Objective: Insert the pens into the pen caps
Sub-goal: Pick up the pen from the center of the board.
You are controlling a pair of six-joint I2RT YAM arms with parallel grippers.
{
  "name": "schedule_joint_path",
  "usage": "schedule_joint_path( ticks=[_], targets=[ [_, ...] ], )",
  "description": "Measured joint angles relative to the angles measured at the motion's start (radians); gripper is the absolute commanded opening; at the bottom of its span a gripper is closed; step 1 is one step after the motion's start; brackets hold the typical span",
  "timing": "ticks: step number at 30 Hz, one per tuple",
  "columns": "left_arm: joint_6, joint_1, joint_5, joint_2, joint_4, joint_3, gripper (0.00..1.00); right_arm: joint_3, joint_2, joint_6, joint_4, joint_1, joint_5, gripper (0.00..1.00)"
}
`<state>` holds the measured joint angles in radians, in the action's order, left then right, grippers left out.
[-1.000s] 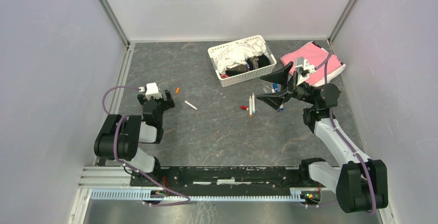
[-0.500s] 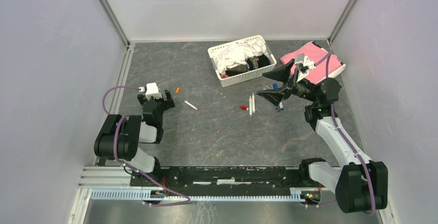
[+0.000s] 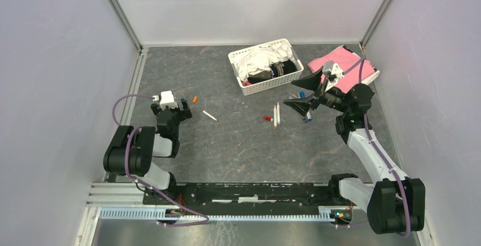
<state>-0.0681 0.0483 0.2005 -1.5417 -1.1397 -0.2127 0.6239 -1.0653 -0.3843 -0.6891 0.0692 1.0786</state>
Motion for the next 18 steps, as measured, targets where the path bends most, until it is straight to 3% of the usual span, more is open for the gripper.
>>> schedule_joint_path(
  ticks=[11,18],
  targets=[
    [0.000,0.000,0.000,0.000,0.000,0.000,1.00,0.059,0.002,0.274,0.296,-0.007,-0.061,0.98],
    [0.000,0.000,0.000,0.000,0.000,0.000,1.00,0.069,0.005,0.345,0.366,-0.014,-0.083,0.98]
  ],
)
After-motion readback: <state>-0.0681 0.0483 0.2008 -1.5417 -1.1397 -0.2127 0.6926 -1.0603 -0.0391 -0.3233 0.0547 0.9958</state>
